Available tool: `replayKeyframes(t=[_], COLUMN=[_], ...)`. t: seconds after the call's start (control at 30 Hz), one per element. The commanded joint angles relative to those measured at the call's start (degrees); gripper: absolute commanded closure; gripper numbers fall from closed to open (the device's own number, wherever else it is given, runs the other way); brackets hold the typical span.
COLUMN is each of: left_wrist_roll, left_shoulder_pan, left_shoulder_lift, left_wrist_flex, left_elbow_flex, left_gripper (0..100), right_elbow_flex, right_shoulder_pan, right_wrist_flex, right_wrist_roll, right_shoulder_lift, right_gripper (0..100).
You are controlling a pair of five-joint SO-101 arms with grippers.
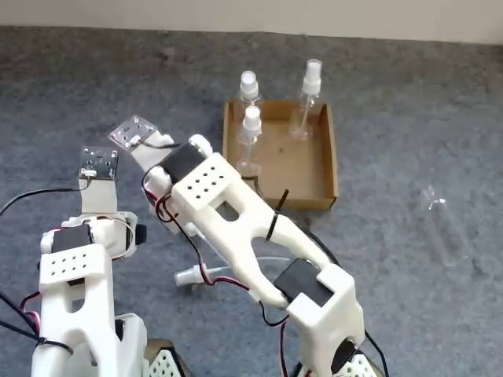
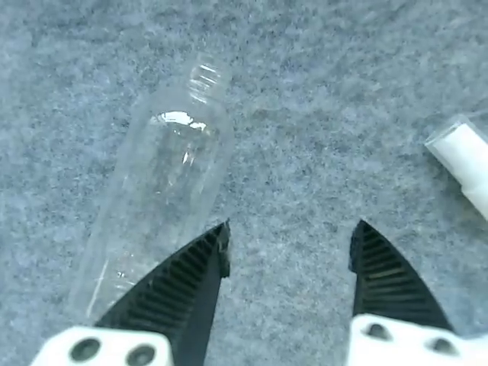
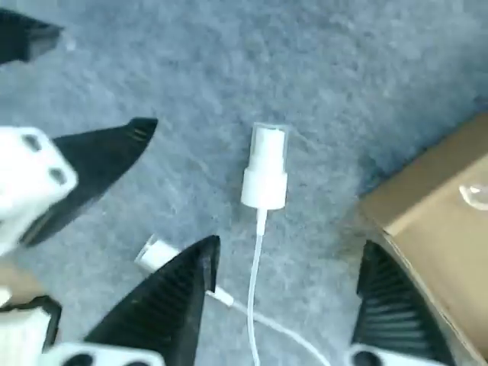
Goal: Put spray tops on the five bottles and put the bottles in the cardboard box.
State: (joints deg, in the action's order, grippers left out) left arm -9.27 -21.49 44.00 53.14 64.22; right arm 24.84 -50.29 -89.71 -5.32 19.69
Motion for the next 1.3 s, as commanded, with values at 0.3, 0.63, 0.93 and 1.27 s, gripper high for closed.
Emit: replayKeyframes(t=[0.3, 0.63, 0.93, 1.27], left_wrist_roll=[0.6, 0.6, 2.8, 8.0], left_shoulder_pan=[-0.5, 2.2, 5.7, 16.2], left_shoulder_lift=[1.0, 1.0, 0.9, 0.9], left_wrist_flex=[-0.9, -0.6, 3.5, 12.9], left_elbow_flex=[0.0, 0.1, -6.5, -15.0], left_gripper=[78, 78, 78, 78], right_elbow_flex=[1.9, -10.9, -6.4, 4.0], right_shoulder_pan=[25.5, 64.2, 76.6, 79.8], right_wrist_flex=[-11.6, -5.8, 2.1, 2.2], right_wrist_roll=[-11.1, -38.0, -40.8, -40.8], right_shoulder_lift=[-10.3, -24.2, -2.4, 11.6], right_gripper=[75.3, 75.3, 75.3, 75.3])
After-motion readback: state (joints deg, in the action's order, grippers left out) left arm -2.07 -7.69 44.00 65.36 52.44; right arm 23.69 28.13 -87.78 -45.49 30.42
